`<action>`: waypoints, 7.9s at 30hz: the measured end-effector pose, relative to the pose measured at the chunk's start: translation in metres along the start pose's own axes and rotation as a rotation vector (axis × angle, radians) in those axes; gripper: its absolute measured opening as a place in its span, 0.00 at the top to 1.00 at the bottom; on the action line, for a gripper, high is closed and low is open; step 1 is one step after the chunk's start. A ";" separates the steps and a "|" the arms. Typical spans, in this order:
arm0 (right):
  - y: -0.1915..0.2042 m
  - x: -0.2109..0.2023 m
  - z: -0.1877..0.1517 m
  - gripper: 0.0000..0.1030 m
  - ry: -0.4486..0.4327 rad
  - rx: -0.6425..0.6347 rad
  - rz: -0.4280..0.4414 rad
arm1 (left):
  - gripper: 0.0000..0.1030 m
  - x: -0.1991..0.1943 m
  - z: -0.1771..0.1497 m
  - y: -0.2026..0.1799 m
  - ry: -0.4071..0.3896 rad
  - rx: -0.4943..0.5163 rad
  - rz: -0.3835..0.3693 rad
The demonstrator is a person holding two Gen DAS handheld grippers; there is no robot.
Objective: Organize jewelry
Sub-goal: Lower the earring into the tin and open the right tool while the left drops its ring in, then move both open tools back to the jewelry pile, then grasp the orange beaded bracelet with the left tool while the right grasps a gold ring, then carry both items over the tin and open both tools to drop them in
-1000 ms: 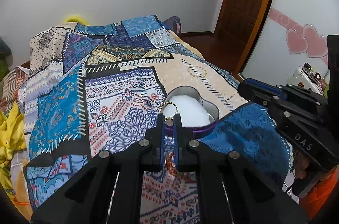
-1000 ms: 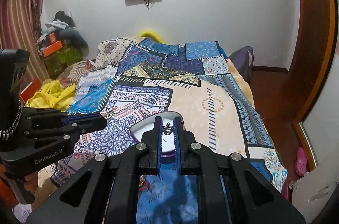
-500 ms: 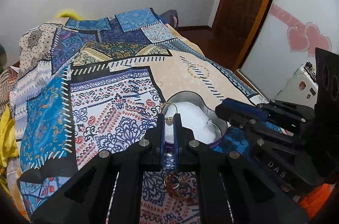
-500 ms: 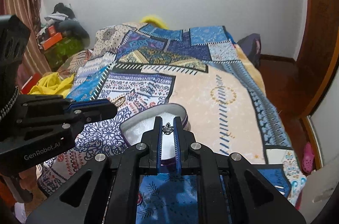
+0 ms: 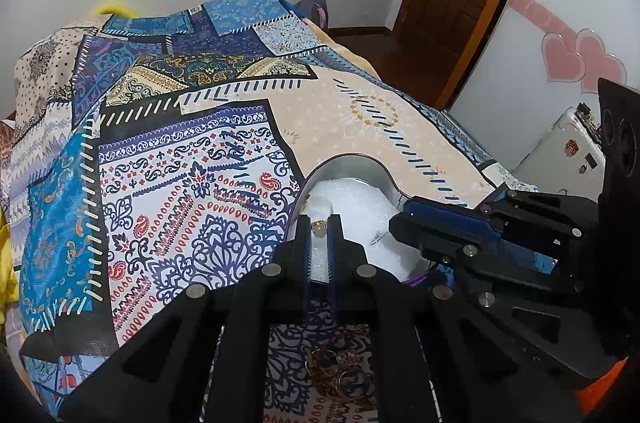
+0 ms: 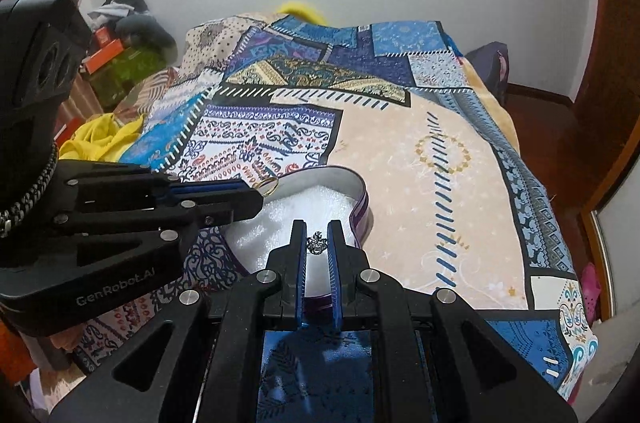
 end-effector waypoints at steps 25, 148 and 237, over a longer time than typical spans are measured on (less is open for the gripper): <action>0.011 -0.029 0.007 0.65 -0.023 -0.029 -0.059 | 0.71 -0.068 -0.008 0.011 -0.094 0.018 0.083; -0.008 -0.098 -0.027 0.84 -0.140 0.059 -0.074 | 0.94 -0.080 -0.058 -0.005 -0.039 -0.046 0.040; 0.016 -0.050 0.002 0.73 -0.040 0.005 -0.040 | 0.70 -0.077 -0.020 0.005 -0.065 -0.001 0.050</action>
Point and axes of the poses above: each gripper's, at about its wrist camera, not at the fingertips, and x roughly the way its jaws point, y to its left, z to its top, the point moved 10 cm from there along x, roughly the way its jaws point, and after that the axes turned 2 degrees about z, right-handed, at the moved point
